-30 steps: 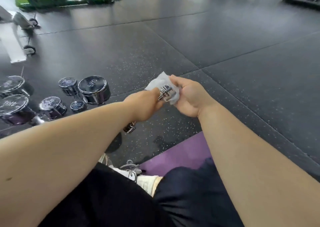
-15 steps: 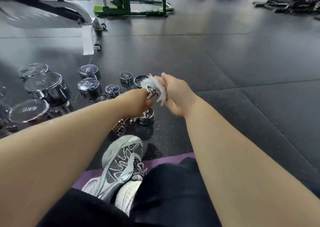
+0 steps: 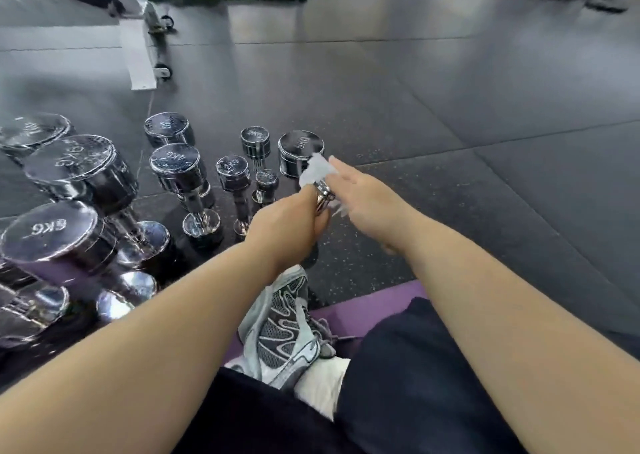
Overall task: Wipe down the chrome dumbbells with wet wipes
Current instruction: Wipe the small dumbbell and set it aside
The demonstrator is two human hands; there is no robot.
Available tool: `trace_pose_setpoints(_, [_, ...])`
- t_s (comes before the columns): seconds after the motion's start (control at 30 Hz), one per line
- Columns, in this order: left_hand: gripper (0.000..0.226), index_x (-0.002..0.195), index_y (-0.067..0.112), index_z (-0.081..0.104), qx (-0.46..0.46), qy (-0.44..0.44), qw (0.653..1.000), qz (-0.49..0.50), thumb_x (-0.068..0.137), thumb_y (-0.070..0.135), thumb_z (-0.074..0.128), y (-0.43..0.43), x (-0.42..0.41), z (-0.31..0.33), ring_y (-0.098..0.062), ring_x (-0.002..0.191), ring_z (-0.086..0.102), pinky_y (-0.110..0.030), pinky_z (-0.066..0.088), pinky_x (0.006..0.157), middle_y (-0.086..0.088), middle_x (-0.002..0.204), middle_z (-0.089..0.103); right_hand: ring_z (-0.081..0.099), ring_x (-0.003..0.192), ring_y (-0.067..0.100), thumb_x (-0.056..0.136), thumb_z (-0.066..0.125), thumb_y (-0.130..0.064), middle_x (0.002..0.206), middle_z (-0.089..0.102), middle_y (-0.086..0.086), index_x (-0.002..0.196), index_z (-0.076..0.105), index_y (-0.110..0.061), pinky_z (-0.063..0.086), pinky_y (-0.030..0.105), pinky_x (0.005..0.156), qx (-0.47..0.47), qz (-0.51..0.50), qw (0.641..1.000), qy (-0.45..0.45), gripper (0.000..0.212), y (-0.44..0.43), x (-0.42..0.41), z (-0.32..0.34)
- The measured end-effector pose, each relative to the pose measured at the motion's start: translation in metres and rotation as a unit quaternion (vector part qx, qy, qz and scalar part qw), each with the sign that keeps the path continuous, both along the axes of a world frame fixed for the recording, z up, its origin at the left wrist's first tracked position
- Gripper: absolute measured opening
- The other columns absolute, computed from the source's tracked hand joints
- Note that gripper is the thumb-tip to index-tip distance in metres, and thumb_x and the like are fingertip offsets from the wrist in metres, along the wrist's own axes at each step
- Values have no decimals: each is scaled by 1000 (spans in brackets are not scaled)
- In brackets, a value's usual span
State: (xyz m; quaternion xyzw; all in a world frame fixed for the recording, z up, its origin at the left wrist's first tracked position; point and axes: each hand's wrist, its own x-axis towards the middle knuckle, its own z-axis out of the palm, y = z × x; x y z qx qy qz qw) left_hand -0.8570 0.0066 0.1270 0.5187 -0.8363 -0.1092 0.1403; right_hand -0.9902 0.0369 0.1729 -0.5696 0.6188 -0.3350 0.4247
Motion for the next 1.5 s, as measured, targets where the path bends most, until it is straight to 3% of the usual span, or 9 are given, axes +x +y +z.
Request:
trace_pose_setpoints(0.23, [29, 120, 11, 56, 20, -103, 993, -48, 97, 21, 41, 10, 3, -9, -35, 100, 60, -39, 46, 80, -8, 105, 60, 44, 133, 2, 104, 42, -26, 145, 49, -12, 144, 48, -25, 31, 24, 115, -64, -29, 995, -75, 40, 35, -3, -19])
trace_pose_setpoints(0.4, [28, 107, 16, 56, -41, -78, 992, -89, 101, 38, 40, 47, -21, 23, -34, 91, 64, -34, 40, 66, -8, 101, 65, 55, 83, 21, 95, 54, -21, 91, 63, 10, 101, 65, -5, 42, 30, 65, -40, -99, 992, -74, 20, 46, -23, -7])
trace_pose_setpoints(0.6, [40, 116, 15, 55, -70, -115, 986, -96, 101, 47, 35, 62, -48, 41, -33, 102, 63, -37, 44, 72, -8, 114, 67, 55, 70, 25, 101, 36, -38, 92, 58, 14, 94, 58, -10, 34, 29, 57, 93, 26, 946, 310, 36, 45, -53, 51])
trace_pose_setpoints(0.7, [40, 111, 14, 51, -57, -133, 985, -95, 100, 50, 37, 49, -59, 32, -33, 103, 62, -37, 42, 71, -8, 113, 66, 32, 44, 14, 93, 43, -47, 68, 55, 8, 88, 56, -19, 20, 20, 44, 173, 4, 974, 147, 32, 42, -71, 35])
trace_pose_setpoints(0.87, [36, 77, 18, 49, 94, -57, 992, -58, 89, 51, 60, 20, -44, 23, -22, 70, 52, -32, 35, 60, 5, 69, 55, 31, 49, 15, 92, 51, -26, 66, 42, 6, 73, 42, -18, 22, 19, 36, -30, -82, 995, 42, 22, 23, -56, -10])
trace_pose_setpoints(1.03, [26, 66, 28, 60, 154, 113, 982, -3, 78, 42, 77, 7, 12, 24, -8, 48, 48, -21, 38, 49, 8, 55, 56, 20, 37, 11, 90, 45, -23, 68, 41, 6, 72, 48, -19, 13, 13, 35, 125, -186, 958, -180, 19, 0, -59, -7])
trace_pose_setpoints(1.17, [30, 72, 17, 61, 75, 345, 928, 120, 82, 42, 74, 10, 3, 20, -14, 55, 48, -29, 39, 56, 1, 65, 59, 23, 38, 8, 92, 43, -17, 70, 42, 2, 67, 43, -20, 15, 15, 31, 110, -228, 925, -283, 26, -8, -56, -7])
trace_pose_setpoints(1.37, [30, 76, 13, 50, 483, 423, 725, 250, 95, 37, 51, -4, 7, 26, -12, 33, 35, -8, 18, 31, -6, 56, 49, 30, 56, 7, 96, 53, -25, 61, 35, -6, 67, 36, -16, 29, 25, 53, -244, -165, 949, 109, 35, 7, -45, -27])
trace_pose_setpoints(1.5, [12, 85, 22, 55, 94, 363, 911, 172, 93, 32, 54, 13, 4, 28, -17, 50, 51, -25, 41, 47, -3, 72, 61, 31, 42, 12, 94, 47, -29, 74, 55, 5, 73, 54, -18, 21, 17, 34, 216, -167, 940, -206, 25, -9, -54, -28])
